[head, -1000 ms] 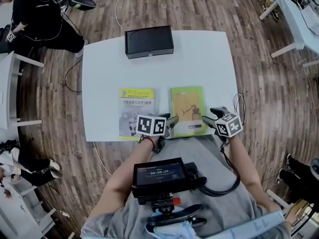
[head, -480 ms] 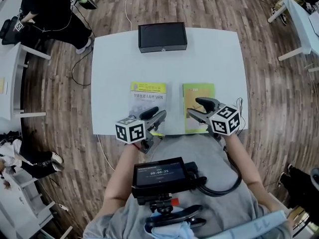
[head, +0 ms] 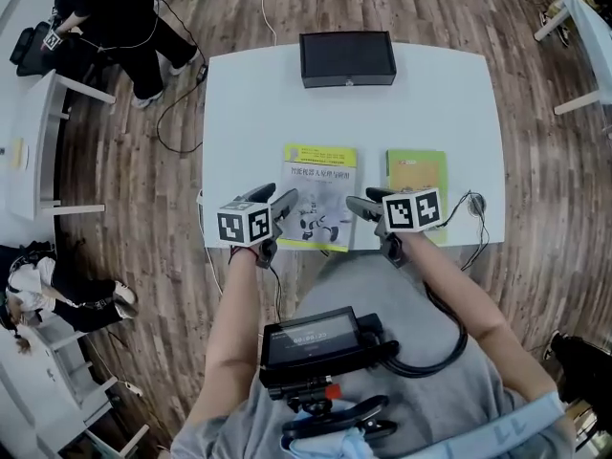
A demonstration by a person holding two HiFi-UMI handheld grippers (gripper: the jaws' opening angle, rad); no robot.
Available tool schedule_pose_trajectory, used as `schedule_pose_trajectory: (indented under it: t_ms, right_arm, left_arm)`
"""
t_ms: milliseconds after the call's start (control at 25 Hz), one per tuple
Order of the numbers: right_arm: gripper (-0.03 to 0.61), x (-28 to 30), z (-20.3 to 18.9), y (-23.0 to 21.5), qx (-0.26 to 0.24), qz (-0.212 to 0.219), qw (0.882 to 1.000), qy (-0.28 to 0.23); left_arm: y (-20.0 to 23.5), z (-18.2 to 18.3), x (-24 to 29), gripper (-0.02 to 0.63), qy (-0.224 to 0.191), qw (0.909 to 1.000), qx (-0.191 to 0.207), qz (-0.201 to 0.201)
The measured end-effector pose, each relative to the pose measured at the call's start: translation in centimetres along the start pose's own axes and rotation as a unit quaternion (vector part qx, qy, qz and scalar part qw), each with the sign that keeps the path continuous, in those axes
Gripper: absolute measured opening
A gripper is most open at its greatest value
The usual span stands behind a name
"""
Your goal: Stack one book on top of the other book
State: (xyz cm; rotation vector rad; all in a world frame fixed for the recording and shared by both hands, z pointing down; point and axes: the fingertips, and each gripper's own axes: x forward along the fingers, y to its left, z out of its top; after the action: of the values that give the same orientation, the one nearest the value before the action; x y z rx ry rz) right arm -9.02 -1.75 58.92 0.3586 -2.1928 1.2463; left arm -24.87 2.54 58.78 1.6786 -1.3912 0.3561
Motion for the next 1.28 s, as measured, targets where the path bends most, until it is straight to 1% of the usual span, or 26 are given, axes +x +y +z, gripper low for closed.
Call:
schedule_pose_trajectory:
  t_ms: [120, 200, 320, 400, 560, 760, 840, 920, 1000, 1120, 1200, 1280]
  right_arm:
    - [0.252, 1.6, -1.0, -1.6, 0.041, -0.032, 0.999, 0.014]
    - [0.251, 2.5, -1.6, -2.3, 0.07, -0.034, 0.997, 0.02]
    - [0.252, 3.7, -1.9, -2.8, 0.1, -0.031, 0.994, 0.022]
    - [0.251, 4.1, -1.9, -2.9, 0.109, -0.034, 0.993, 0.022]
    - [0.251, 4.6, -2.3, -3.2, 0.113, -0.047, 0.992, 0.026]
    - [0.25, 5.3, -2.3, -3.2, 0.119, -0.053, 0.991, 0.022]
    - [0.25, 5.5, -2.2, -3.2, 0.121, -0.057, 0.991, 0.022]
    - [0.248, 5.4, -2.4, -3.3, 0.113, -0.071, 0.991, 0.026]
    - [0.216, 5.4, -2.5, -3.7, 0.104, -0.095, 0.99, 0.028]
    - [0.162, 5.5, -2.2, -4.4, 0.109, -0.129, 0.985, 0.026]
    - [0.136, 5.4, -2.0, -4.7, 0.119, -0.142, 0.982, 0.022]
    - [0.127, 5.2, -2.0, -4.8, 0.129, -0.146, 0.981, 0.019]
  left_arm:
    - [1.4, -1.4, 1.1, 0.238, 0.037, 0.9992, -0.015, 0.005]
    - [1.9, -2.5, 2.1, 0.238, 0.061, 0.9978, -0.025, -0.001]
    - [2.4, -3.7, 3.2, 0.238, 0.089, 0.9944, -0.052, -0.024]
    - [2.7, -4.0, 3.4, 0.238, 0.103, 0.9923, -0.063, -0.029]
    - [3.0, -4.6, 3.9, 0.238, 0.123, 0.9907, -0.054, -0.022]
    - [3.3, -4.8, 4.1, 0.238, 0.127, 0.9904, -0.051, -0.019]
    - [3.3, -4.8, 4.2, 0.238, 0.131, 0.9902, -0.047, -0.011]
    - [3.2, -4.9, 4.2, 0.236, 0.136, 0.99, -0.036, 0.008]
    - [3.3, -4.9, 4.3, 0.211, 0.136, 0.9894, -0.038, 0.032]
    - [3.7, -4.5, 4.4, 0.202, 0.139, 0.9877, -0.046, 0.056]
    - [3.8, -4.3, 4.5, 0.201, 0.141, 0.9865, -0.049, 0.066]
    - [3.9, -4.1, 4.4, 0.19, 0.137, 0.9858, -0.059, 0.077]
